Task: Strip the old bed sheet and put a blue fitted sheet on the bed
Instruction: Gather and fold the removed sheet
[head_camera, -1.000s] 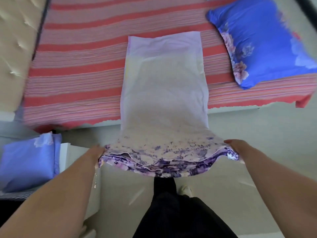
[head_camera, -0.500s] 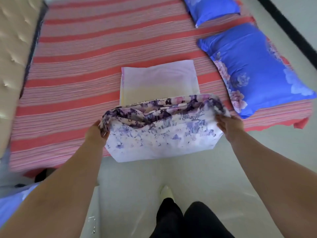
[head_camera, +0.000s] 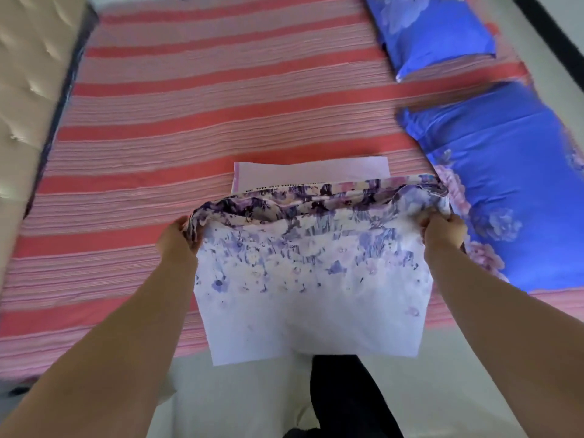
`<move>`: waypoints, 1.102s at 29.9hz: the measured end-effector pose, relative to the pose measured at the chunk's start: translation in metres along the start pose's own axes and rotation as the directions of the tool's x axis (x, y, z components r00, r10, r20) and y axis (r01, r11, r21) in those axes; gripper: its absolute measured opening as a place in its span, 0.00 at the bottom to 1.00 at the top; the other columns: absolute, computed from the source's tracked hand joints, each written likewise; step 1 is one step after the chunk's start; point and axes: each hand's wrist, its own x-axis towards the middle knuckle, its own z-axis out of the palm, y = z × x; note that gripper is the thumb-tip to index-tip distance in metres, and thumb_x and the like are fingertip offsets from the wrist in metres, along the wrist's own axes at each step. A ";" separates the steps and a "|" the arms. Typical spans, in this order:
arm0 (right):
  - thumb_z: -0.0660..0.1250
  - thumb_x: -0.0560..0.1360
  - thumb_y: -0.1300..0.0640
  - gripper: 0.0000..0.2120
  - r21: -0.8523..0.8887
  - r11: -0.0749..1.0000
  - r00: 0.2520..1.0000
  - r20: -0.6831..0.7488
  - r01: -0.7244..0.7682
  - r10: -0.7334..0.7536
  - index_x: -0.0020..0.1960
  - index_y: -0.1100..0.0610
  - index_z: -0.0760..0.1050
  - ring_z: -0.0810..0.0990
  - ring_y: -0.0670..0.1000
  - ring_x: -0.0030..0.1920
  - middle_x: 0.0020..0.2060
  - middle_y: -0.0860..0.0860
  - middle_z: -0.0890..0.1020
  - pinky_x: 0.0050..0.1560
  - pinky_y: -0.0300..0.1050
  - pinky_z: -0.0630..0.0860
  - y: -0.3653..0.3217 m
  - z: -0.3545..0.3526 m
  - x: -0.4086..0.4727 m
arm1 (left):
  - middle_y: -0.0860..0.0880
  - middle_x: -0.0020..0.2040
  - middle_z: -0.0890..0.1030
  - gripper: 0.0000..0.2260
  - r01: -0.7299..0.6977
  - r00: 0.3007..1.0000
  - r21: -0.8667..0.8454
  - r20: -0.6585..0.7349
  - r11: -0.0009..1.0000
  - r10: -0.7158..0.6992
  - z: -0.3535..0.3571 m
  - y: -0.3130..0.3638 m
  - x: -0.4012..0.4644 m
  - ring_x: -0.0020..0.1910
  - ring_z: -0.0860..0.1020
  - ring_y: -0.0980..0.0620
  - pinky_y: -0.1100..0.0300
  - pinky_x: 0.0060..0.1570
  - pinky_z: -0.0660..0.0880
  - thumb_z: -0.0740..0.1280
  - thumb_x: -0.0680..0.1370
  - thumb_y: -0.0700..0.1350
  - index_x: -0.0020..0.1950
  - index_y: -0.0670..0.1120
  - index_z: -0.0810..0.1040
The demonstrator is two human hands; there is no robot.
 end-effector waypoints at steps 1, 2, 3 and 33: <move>0.59 0.73 0.66 0.09 -0.027 1.000 1.000 0.004 -0.014 0.014 0.37 0.55 0.70 0.64 0.41 0.14 0.16 0.43 0.73 0.17 0.32 0.58 -0.005 0.015 0.015 | 0.46 0.38 0.83 0.05 0.010 1.000 -0.015 -0.019 1.000 -0.010 0.016 0.003 0.008 0.38 0.83 0.50 0.59 0.36 0.81 0.64 0.77 0.38 0.46 0.40 0.80; 0.57 0.72 0.67 0.09 -0.047 0.999 1.000 0.012 -0.027 0.027 0.39 0.56 0.71 0.64 0.41 0.14 0.16 0.43 0.73 0.17 0.31 0.58 -0.009 0.029 0.027 | 0.47 0.34 0.83 0.05 0.020 0.999 -0.016 -0.047 1.000 -0.021 0.031 0.004 0.016 0.38 0.83 0.49 0.59 0.36 0.81 0.64 0.77 0.37 0.43 0.40 0.79; 0.55 0.72 0.67 0.10 -0.062 0.997 0.999 0.023 -0.036 0.037 0.39 0.56 0.71 0.65 0.41 0.14 0.17 0.44 0.74 0.17 0.32 0.58 -0.013 0.042 0.039 | 0.47 0.32 0.82 0.05 0.026 0.996 -0.009 -0.084 1.000 -0.027 0.046 0.004 0.022 0.37 0.83 0.49 0.59 0.36 0.81 0.65 0.76 0.37 0.41 0.40 0.79; 0.61 0.78 0.55 0.36 -0.542 0.194 0.520 0.840 0.817 0.156 0.77 0.43 0.43 0.49 0.54 0.77 0.77 0.46 0.44 0.71 0.54 0.63 0.123 0.250 0.108 | 0.53 0.78 0.38 0.39 -0.733 0.664 0.550 0.707 -0.400 -0.244 0.178 -0.180 0.187 0.77 0.41 0.46 0.39 0.72 0.50 0.60 0.75 0.67 0.76 0.60 0.40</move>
